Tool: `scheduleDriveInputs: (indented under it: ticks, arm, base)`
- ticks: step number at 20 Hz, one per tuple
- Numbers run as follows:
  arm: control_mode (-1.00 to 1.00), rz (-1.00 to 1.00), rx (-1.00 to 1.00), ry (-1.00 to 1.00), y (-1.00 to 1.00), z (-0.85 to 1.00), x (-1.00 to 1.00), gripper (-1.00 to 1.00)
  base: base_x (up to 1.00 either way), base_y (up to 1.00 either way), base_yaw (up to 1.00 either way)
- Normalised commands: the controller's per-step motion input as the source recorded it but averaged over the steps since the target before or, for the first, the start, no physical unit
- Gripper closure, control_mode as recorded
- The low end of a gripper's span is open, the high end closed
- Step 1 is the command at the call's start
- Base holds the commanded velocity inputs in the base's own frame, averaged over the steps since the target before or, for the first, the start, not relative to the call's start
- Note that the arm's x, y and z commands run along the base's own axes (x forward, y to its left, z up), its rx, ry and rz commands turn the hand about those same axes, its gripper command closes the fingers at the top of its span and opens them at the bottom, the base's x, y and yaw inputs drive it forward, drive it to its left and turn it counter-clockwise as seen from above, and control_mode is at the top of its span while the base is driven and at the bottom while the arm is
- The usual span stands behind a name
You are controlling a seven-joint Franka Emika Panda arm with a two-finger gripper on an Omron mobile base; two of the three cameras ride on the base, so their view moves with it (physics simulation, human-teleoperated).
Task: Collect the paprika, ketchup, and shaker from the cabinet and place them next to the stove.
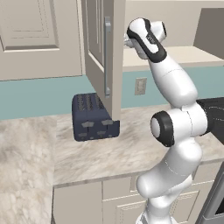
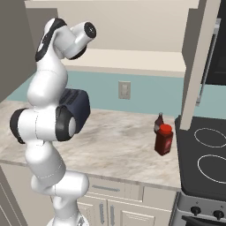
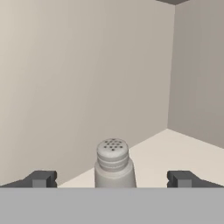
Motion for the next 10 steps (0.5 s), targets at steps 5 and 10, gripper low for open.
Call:
scheduleDriveInputs:
  ticks: [5, 10]
  arm:
    - [-1.0, 0.0, -0.02, 0.0, 0.1, -0.07, 0.0, -1.0]
    - [-1.0, 0.0, -0.02, 0.02, 0.08, -0.19, 0.01, -1.0]
  base:
    - [0.0, 0.0, 0.0]
    - [0.0, 0.0, 0.0]
